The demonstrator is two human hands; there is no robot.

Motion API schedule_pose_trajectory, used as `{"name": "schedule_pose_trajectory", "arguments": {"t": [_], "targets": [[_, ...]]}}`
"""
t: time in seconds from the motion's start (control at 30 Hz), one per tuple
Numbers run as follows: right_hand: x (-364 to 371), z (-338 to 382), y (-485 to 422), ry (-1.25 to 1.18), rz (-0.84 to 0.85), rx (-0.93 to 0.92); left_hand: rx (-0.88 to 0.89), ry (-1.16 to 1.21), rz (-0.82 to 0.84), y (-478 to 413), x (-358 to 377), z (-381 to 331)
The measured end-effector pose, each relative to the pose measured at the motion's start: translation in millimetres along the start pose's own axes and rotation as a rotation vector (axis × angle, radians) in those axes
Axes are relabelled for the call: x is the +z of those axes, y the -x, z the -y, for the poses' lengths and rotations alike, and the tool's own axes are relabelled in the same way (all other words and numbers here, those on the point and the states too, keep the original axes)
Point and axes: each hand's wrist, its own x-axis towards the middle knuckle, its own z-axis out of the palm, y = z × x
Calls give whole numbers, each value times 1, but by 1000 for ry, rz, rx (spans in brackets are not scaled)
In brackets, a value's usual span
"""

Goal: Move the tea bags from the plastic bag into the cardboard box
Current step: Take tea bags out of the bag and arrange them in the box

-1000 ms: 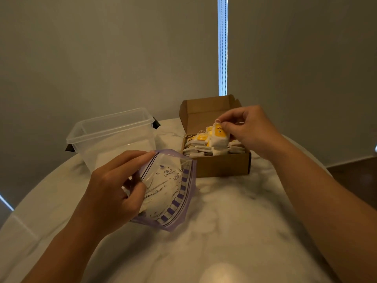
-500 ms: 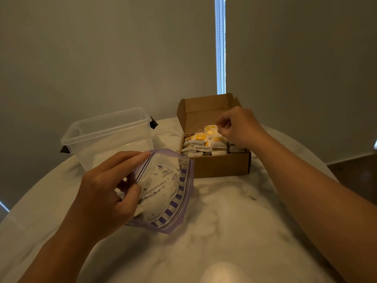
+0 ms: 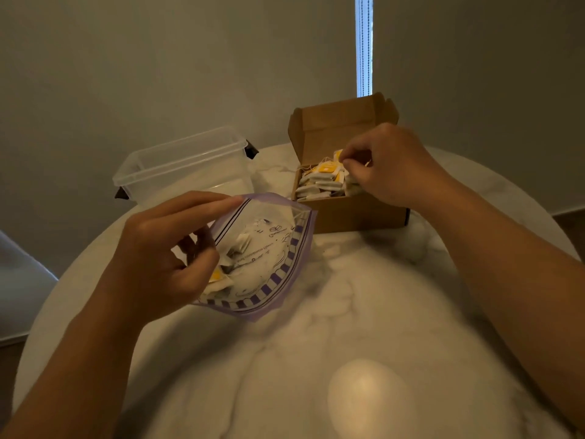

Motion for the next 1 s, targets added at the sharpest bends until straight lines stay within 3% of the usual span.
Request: {"name": "schedule_pose_trajectory", "arguments": {"t": [0.17,0.3,0.47,0.6,0.73,1.0], "targets": [[-15,41,35,-274,-38,-89,10,-52,43,1,-2,-2],[-14,78,69,-551,145,-145,26,-129,66,0,-3,-4],[14,111,82,-402,396,-189,27,-157,80,-2,-7,-7],[44,119,67,-245,487,-68,32,-156,88,-1,-10,-8],[69,129,51,-199,474,-18,59,-137,73,-1,-10,-9],[110,134,44,-374,321,87,52,-108,31,-1,-9,-8]]}}
